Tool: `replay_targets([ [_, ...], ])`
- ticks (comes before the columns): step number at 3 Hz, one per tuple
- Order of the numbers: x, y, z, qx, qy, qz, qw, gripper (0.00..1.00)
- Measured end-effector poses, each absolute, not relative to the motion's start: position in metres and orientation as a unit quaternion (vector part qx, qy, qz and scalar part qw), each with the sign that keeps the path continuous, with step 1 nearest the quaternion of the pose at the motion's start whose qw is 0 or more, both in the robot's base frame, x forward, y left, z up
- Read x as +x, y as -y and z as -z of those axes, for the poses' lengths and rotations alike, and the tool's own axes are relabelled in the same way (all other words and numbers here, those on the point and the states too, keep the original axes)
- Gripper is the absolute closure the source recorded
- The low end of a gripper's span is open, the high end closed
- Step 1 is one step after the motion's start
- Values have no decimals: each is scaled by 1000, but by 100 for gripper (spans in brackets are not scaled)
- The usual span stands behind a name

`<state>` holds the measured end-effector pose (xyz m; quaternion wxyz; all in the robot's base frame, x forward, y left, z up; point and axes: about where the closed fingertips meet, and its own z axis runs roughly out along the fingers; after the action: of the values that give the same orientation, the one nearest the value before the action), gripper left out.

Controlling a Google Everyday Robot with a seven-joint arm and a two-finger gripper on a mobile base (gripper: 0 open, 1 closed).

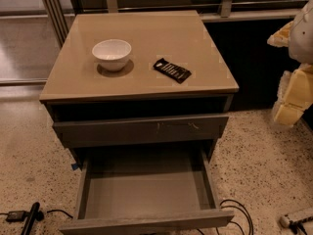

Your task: Place rxbar chocolate into middle drawer

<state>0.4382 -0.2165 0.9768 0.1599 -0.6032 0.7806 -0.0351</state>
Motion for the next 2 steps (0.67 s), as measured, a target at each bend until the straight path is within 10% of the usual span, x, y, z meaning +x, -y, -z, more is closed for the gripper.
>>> replay_targets([
  [2, 443, 206, -977, -616, -769, 39, 164, 0],
])
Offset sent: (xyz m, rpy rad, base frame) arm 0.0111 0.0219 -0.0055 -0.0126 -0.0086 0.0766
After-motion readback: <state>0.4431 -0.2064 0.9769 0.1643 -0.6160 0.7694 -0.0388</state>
